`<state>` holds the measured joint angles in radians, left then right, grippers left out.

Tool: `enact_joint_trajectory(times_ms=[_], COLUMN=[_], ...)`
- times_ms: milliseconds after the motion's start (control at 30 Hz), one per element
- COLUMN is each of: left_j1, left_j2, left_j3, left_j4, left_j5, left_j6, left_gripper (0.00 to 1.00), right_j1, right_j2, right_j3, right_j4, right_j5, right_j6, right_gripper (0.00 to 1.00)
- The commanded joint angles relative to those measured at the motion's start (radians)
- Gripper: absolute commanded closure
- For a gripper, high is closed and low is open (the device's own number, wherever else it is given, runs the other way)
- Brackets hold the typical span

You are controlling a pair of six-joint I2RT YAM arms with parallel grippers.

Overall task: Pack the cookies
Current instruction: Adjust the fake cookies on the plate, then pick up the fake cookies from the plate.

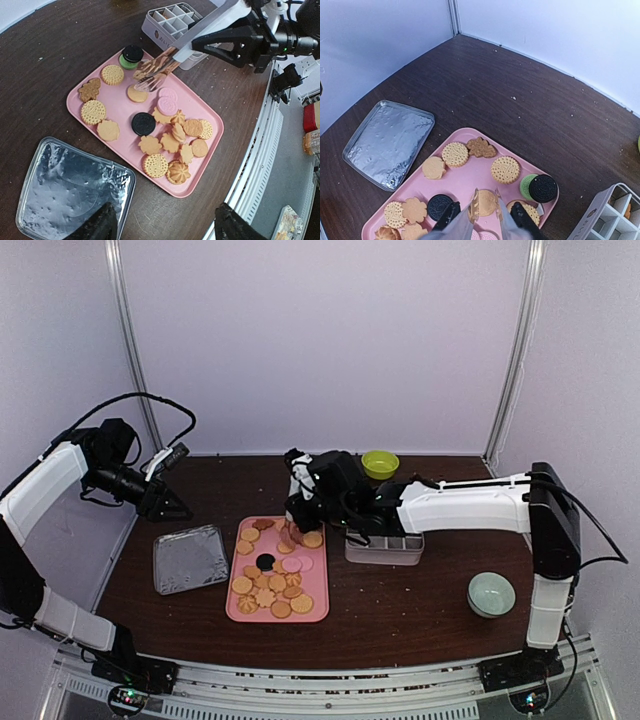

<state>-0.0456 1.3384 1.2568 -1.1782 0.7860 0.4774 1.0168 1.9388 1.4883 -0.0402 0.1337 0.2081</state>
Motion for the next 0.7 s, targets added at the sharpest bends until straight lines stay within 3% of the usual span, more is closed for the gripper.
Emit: enact_joint_trajectory(times_ms=[0,667], left_j1=[0.009,0.009], left_j2=[-0.007,-0.018], left_j3=[0.02,0.013], left_j4=[0.003,0.002], left_j5=[0.014,-0.002], left_j6=[0.016,0.023], left_gripper=[0.31,0.31], right_j1=[0.023,0.045], right_j2=[-0.049,0.059], right_j3=[0.058,0.105], right_j4=[-0.011,0.03], right_j5=[0.061,0.092], right_j6=[-0.041,-0.037], right_gripper=[0.67,0.57])
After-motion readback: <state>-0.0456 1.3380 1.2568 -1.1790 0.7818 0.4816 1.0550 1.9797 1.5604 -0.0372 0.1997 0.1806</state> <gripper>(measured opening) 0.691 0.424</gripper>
